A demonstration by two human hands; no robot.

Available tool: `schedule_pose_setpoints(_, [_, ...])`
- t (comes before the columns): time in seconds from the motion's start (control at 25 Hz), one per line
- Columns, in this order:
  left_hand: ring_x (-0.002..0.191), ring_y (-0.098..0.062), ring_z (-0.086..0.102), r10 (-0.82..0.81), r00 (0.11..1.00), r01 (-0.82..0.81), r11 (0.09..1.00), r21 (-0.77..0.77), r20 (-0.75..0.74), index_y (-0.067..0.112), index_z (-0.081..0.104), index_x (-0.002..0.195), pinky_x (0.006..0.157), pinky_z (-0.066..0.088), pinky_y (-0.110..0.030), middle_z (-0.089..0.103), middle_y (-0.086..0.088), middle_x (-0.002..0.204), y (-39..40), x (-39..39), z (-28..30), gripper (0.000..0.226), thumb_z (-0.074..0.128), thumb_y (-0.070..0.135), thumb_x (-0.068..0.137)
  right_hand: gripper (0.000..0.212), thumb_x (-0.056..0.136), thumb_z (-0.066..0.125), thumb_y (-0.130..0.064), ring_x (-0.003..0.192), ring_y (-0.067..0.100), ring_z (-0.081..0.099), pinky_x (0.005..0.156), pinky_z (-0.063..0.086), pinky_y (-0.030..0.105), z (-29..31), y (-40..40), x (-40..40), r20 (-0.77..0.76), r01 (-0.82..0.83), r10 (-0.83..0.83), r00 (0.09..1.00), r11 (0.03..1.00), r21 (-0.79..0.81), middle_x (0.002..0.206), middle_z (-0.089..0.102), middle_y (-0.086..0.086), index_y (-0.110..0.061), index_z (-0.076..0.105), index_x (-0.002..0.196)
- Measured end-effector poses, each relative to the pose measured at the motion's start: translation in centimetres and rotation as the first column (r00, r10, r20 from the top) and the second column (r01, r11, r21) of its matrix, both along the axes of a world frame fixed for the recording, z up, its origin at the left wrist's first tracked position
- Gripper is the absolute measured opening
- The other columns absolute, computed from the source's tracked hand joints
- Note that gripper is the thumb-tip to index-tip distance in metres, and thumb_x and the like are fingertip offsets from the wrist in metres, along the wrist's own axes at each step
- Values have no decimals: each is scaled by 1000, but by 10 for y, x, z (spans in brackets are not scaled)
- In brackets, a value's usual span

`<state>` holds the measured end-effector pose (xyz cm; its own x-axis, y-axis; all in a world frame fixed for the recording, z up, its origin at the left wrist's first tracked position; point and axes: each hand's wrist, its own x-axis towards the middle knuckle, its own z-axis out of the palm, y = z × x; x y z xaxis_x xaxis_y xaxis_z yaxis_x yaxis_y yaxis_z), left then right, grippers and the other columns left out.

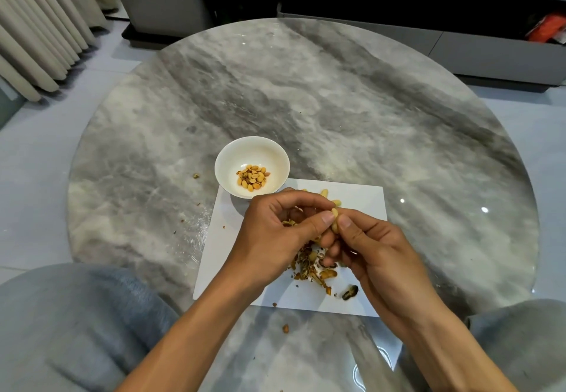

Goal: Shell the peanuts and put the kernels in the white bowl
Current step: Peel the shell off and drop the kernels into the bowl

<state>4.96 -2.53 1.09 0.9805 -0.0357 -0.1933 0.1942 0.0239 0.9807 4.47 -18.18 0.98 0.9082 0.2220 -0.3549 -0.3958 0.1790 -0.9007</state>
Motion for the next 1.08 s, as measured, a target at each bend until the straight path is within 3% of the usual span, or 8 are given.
schedule_pose_setpoints(0.16, [69,-1,62,-26,999,26,1000,6,-48,25,78,94,65,50,-14,72,7,75,-2,0,-1,19,74,8,86,24,88,56,-21,59,15,51,60,54,26,1,3,1,-115,32,-15,993,989,146,71,61,10,-8,75,79])
schedule_pose_setpoints(0.28, [69,-5,62,-41,996,39,999,-23,-83,24,78,96,66,51,-17,73,-3,77,-1,1,-3,16,73,11,88,24,85,60,-22,56,15,57,58,57,27,-2,3,1,-177,63,-34,984,985,160,72,66,13,-4,75,78])
schedule_pose_setpoints(0.48, [73,-7,65,-35,996,35,999,-4,-88,25,78,94,65,49,-14,76,-5,86,-1,0,-4,17,73,10,87,26,79,67,-30,65,22,61,68,57,31,-8,-1,-1,-31,70,-73,997,993,-91,75,68,13,-10,80,89])
schedule_pose_setpoints(0.64, [72,-5,66,-33,997,35,999,24,-73,25,79,93,67,50,-15,75,-7,82,-2,0,-4,18,73,10,87,23,78,68,-24,62,21,63,64,57,27,-10,1,-1,3,113,-113,994,990,-81,74,68,14,-7,79,89])
schedule_pose_setpoints(0.84, [80,-16,70,-37,982,-4,977,-214,-185,18,78,101,77,55,-24,76,-9,90,-7,-3,-5,19,77,20,83,23,84,63,-25,69,26,67,68,58,27,-11,4,-2,23,108,-106,994,991,-80,79,72,19,-10,79,93])
schedule_pose_setpoints(0.96, [82,-10,73,39,982,-72,981,-178,-183,18,78,98,69,55,-17,78,-2,89,-15,-9,-5,17,76,10,83,20,94,61,-17,89,37,72,83,58,41,-15,6,-5,52,105,-100,994,989,-101,94,75,21,-11,78,102])
schedule_pose_setpoints(1.08, [85,-11,74,95,981,-131,968,-213,-170,17,77,95,67,56,-18,78,-2,90,-20,-14,-5,18,74,4,83,21,96,58,-10,94,35,73,89,56,46,-16,10,-9,74,141,-133,988,983,-115,96,77,16,-10,78,102])
